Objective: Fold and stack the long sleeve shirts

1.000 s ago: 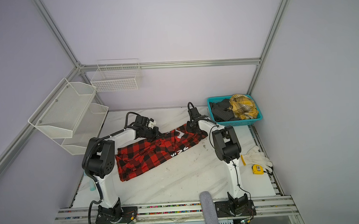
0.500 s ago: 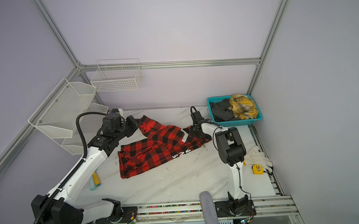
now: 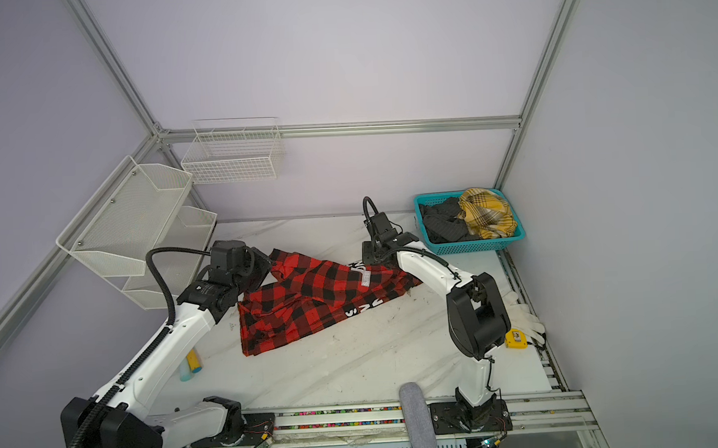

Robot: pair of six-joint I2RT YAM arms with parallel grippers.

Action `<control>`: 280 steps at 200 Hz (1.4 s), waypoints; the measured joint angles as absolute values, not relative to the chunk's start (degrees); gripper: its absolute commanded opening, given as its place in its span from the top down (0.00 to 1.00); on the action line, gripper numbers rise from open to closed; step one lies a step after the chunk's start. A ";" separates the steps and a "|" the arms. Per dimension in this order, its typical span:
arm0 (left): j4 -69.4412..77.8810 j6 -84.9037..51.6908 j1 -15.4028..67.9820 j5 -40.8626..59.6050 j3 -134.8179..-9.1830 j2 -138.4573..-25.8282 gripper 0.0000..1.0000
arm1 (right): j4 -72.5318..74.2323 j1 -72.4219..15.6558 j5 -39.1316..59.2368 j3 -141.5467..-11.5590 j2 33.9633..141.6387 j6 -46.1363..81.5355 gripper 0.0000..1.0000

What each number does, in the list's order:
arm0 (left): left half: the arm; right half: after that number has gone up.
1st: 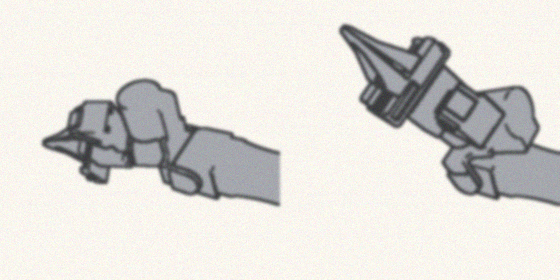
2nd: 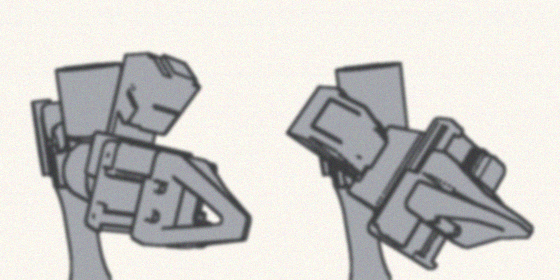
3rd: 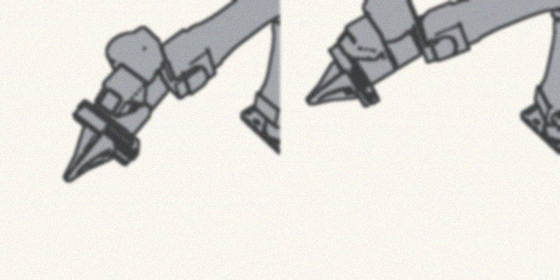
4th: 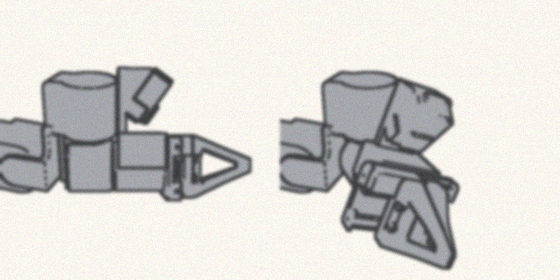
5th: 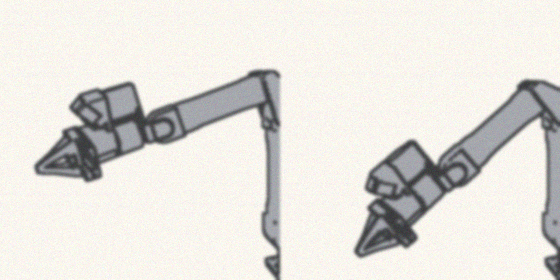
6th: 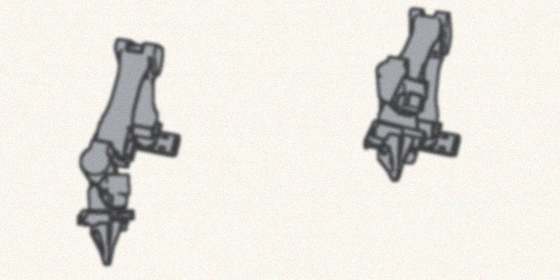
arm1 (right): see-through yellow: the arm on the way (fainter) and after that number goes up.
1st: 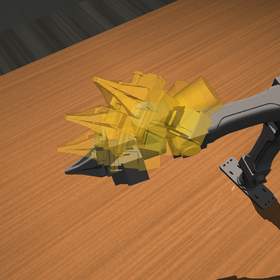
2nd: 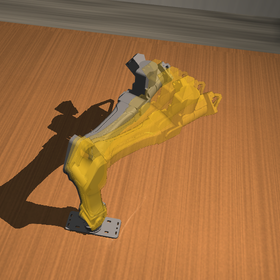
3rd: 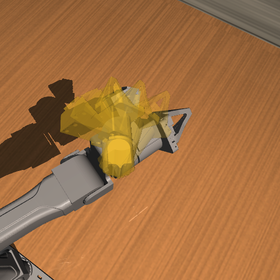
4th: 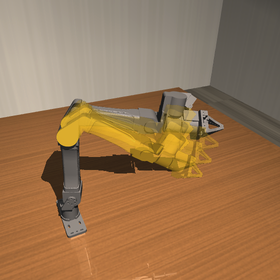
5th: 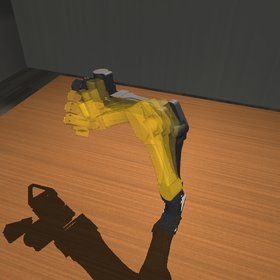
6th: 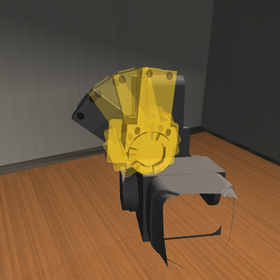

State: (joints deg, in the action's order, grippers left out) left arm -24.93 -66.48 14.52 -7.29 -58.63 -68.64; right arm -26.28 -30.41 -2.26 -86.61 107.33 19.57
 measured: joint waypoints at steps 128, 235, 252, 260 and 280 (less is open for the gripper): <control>-24.84 -68.10 8.47 -11.20 -46.15 -68.95 1.00 | -31.94 -28.16 -11.79 -88.23 117.01 21.71 0.27; -23.31 -67.96 7.79 -9.61 -46.00 -68.95 1.00 | -35.79 -24.12 -9.78 -92.23 118.37 25.26 0.50; -23.07 -67.94 7.57 -9.39 -45.65 -68.95 1.00 | -35.81 -24.12 -9.52 -92.09 118.39 25.36 0.55; -23.09 -67.92 7.44 -9.37 -45.36 -68.95 1.00 | -35.88 -24.12 -9.43 -91.96 118.45 25.39 0.58; -23.20 -67.92 7.18 -9.26 -44.95 -68.95 1.00 | -35.83 -24.10 -9.34 -91.85 119.28 25.43 0.62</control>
State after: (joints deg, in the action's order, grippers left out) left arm -23.20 -67.92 7.18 -9.26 -44.95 -68.95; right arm -35.83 -24.10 -9.34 -91.85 119.28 25.43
